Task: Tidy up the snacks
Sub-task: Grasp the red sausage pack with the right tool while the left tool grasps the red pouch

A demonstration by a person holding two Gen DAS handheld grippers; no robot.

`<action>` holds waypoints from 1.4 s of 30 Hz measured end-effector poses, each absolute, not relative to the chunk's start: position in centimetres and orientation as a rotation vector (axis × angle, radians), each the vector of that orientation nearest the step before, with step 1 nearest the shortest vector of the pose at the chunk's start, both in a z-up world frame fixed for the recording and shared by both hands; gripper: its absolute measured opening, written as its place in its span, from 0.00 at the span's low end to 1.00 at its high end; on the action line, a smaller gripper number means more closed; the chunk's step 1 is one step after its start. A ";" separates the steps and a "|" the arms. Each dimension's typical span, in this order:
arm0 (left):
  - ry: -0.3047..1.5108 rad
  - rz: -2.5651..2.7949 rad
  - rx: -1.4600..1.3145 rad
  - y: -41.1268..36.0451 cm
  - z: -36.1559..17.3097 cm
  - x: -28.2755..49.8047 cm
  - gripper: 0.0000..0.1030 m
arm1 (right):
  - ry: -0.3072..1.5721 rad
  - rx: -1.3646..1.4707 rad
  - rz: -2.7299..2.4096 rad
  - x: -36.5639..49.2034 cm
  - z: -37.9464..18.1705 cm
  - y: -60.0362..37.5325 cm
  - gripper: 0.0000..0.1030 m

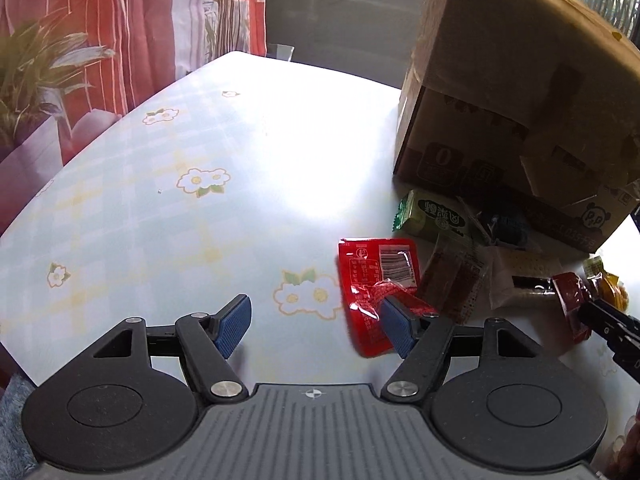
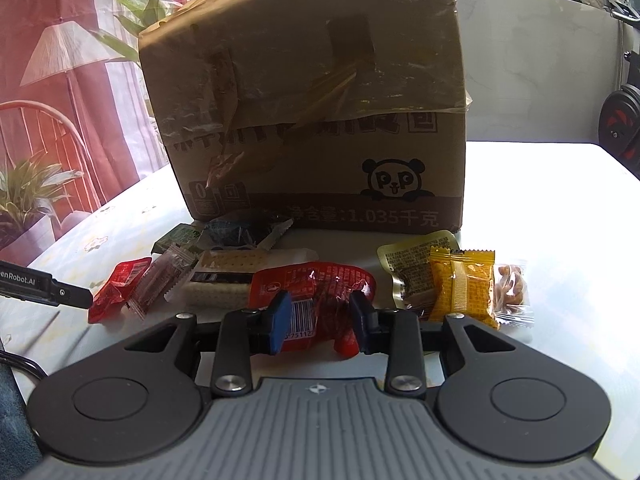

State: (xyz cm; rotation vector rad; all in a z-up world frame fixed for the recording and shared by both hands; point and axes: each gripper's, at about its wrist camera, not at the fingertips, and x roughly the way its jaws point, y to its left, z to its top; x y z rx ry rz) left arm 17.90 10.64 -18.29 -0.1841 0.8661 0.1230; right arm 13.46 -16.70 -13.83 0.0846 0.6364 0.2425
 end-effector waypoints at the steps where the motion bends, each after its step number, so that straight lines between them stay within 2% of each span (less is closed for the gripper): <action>1: 0.854 0.117 -0.194 10.6 -18.1 18.1 0.73 | 0.636 0.084 0.243 13.4 -13.8 -16.7 0.34; 3: 0.842 0.100 -0.202 10.1 -17.8 18.6 0.77 | 0.637 0.082 0.243 13.4 -13.8 -16.6 0.34; 13: 0.841 0.055 -0.051 6.0 -20.8 19.3 0.76 | 0.638 0.082 0.242 13.4 -13.8 -16.5 0.34; 16: 0.821 0.025 -0.032 6.6 -20.8 18.6 0.69 | 0.639 0.083 0.244 13.4 -13.9 -16.5 0.34; 18: 0.810 0.018 -0.017 6.9 -20.7 18.1 0.53 | 0.641 0.081 0.245 13.5 -13.9 -16.5 0.34; 32: 0.725 -0.023 -0.064 7.3 -19.8 17.8 0.50 | 0.614 0.062 0.240 13.2 -13.8 -16.3 0.36; 34: 0.714 -0.028 -0.072 7.3 -19.6 17.6 0.50 | 0.615 0.063 0.238 13.2 -13.8 -16.3 0.40; 42: 0.669 -0.056 -0.102 7.6 -19.3 17.3 0.50 | 0.610 0.059 0.237 13.2 -13.6 -16.2 0.64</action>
